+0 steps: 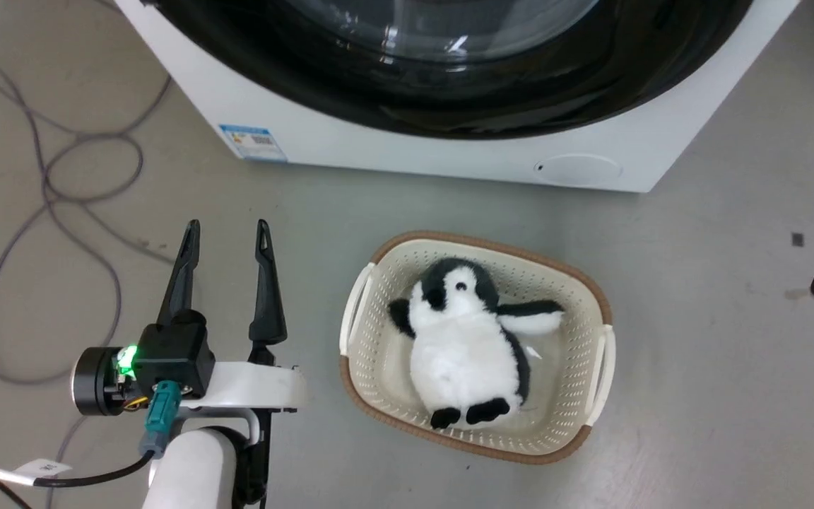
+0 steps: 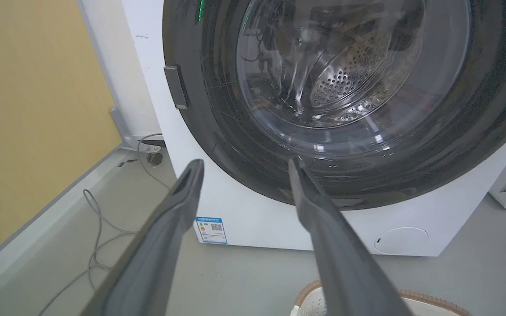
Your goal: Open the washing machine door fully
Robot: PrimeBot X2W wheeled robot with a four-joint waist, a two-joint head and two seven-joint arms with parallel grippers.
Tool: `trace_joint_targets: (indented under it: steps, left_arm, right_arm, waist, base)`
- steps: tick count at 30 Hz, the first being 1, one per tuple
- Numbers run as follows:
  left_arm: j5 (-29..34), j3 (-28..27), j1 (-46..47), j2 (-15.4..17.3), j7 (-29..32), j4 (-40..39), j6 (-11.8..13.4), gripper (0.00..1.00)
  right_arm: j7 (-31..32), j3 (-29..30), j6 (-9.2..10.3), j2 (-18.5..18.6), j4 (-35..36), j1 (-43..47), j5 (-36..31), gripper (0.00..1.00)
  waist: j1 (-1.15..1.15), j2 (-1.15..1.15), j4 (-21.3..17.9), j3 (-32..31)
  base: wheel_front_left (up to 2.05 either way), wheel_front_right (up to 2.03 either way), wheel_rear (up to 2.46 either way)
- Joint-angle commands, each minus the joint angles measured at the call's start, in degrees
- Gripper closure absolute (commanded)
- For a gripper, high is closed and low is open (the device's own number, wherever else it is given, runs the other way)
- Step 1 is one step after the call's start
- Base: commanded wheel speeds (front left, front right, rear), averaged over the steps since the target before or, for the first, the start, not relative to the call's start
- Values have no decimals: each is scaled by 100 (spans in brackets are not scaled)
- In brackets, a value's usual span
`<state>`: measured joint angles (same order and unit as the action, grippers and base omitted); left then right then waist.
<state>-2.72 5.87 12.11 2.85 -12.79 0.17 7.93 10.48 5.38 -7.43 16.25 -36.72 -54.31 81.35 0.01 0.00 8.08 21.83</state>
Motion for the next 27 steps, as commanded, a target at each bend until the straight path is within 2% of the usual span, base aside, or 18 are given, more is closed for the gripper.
trace_joint_targets:
  steps: [1,9,13,27]
  left_arm:
    - [-23,42,126,3,-70,-20,49,0]
    - [-116,165,272,3,-165,0,173,0]
    - [-157,224,346,3,-213,19,224,0]
    - [-146,177,269,3,-220,113,216,0]
  right_arm:
    - [55,-84,-5,81,-176,-306,160,100]
    - [241,-388,-5,139,-618,-959,435,100]
    - [533,-554,-6,188,-715,-1111,653,100]
    - [1464,-1031,-6,256,-345,-533,655,100]
  waist:
    - [-1,0,84,114]
    - [-1,0,257,368]
    - [-1,0,335,459]
    - [-1,0,201,212]
  base:
    - [0,0,0]
    - [0,0,0]
    - [0,0,0]
    - [0,0,0]
